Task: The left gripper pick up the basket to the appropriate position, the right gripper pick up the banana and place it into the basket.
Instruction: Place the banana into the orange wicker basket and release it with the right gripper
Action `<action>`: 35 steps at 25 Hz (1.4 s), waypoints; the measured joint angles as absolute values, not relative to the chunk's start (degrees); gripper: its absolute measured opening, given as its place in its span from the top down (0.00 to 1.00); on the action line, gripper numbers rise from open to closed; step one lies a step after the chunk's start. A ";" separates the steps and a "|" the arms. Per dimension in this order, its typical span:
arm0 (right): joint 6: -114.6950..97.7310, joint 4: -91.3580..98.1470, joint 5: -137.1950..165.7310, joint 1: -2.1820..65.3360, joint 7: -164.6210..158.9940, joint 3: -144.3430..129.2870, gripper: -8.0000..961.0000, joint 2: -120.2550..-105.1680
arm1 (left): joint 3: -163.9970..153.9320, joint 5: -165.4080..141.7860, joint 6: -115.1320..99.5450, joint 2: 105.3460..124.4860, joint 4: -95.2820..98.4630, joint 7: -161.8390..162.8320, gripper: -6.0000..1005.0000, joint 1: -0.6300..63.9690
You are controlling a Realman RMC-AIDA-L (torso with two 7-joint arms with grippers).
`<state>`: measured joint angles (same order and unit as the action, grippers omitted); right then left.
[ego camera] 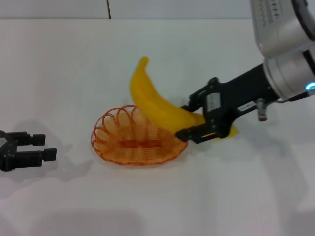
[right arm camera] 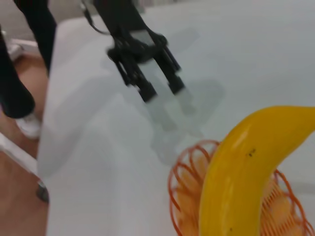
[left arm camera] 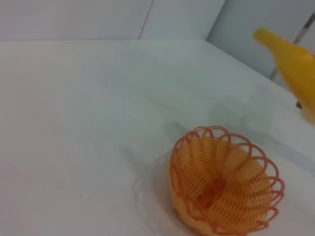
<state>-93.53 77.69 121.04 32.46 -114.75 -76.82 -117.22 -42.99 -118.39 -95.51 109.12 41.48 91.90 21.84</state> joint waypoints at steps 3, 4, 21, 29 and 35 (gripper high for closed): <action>-91.18 77.63 119.91 33.08 -114.91 -80.13 0.43 -117.23 | -42.93 -118.41 -95.40 109.19 41.48 91.33 0.29 21.91; -90.00 77.51 119.86 33.60 -114.97 -81.82 0.43 -117.24 | -42.85 -118.42 -95.39 109.21 41.48 91.19 0.29 21.99; -77.94 71.50 113.13 35.21 -105.13 -92.19 0.42 -117.51 | -42.78 -118.48 -93.13 109.86 40.56 89.88 0.29 22.57; -75.74 64.62 112.89 38.27 -104.64 -90.53 0.42 -117.38 | -43.06 -118.48 -92.99 110.13 40.33 89.58 0.29 23.01; -75.98 61.65 112.85 39.96 -104.80 -90.10 0.41 -117.26 | -43.01 -118.48 -92.98 110.22 40.15 89.30 0.29 23.12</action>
